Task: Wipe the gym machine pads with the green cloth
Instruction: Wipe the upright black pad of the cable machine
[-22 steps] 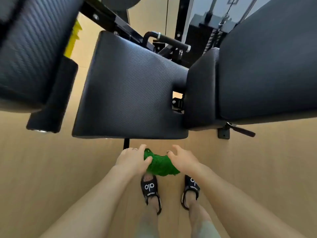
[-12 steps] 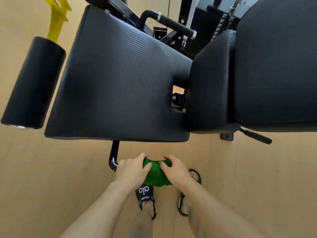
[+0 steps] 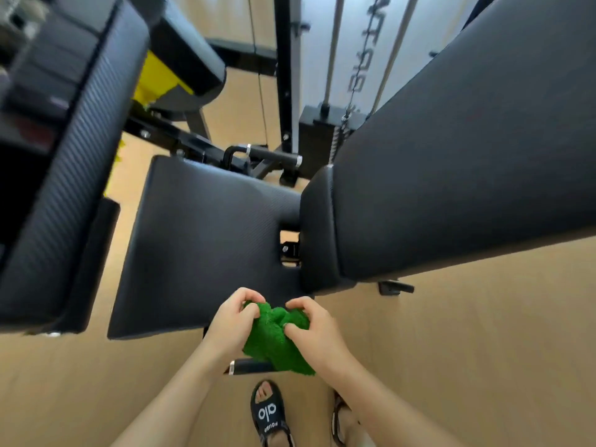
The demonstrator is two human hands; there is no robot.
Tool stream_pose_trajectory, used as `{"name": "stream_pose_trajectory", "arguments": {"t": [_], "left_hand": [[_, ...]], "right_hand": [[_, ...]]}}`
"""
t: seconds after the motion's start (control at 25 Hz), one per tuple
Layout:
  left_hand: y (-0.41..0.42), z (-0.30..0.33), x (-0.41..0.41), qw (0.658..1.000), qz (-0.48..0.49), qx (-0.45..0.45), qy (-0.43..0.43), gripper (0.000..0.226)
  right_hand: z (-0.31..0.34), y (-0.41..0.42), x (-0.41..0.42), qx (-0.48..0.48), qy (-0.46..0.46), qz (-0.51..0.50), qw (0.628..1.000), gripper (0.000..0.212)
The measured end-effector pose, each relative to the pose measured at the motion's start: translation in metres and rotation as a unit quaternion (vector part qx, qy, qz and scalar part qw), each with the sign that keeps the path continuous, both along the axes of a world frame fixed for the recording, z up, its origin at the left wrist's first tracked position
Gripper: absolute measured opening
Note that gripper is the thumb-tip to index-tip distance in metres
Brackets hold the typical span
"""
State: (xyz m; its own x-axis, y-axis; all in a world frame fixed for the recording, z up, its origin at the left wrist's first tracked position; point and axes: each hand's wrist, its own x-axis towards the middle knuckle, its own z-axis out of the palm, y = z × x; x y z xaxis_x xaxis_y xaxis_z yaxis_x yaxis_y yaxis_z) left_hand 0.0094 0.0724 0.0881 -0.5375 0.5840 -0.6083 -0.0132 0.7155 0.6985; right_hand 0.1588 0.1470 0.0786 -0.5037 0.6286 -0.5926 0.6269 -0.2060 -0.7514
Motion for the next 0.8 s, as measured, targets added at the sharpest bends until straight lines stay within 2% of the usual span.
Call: {"name": "stream_pose_trajectory", "arguments": {"t": [0.16,0.28,0.36,0.48,0.6,0.68,0.76,0.8], "left_hand": [[0.062,0.122,0.006,0.991,-0.043,0.128,0.019,0.025],[0.096,0.198,0.025,0.977,-0.069,0.2,0.011,0.026],[0.116,0.239,0.043,0.964,-0.096,0.247,0.007,0.027],[0.152,0.294,0.078,0.935,-0.14,0.326,0.018,0.028],[0.195,0.341,0.112,0.901,-0.144,0.407,0.032,0.021],[0.236,0.352,0.129,0.9,-0.145,0.403,0.081,0.022],[0.27,0.339,0.142,0.918,-0.198,0.312,0.144,0.041],[0.283,0.324,0.151,0.926,-0.228,0.264,0.145,0.053]], "right_hand": [[0.121,0.038,0.017,0.152,0.095,-0.05,0.983,0.036],[0.201,0.062,0.046,0.268,0.129,-0.09,0.95,0.049],[0.246,0.076,0.066,0.343,0.135,-0.112,0.923,0.051],[0.303,0.108,0.103,0.387,0.176,-0.187,0.886,0.045],[0.349,0.162,0.14,0.409,0.22,-0.267,0.845,0.037],[0.359,0.209,0.162,0.407,0.202,-0.262,0.851,0.036],[0.338,0.25,0.173,0.369,0.116,-0.204,0.899,0.043],[0.32,0.265,0.176,0.334,0.074,-0.159,0.926,0.047]]}}
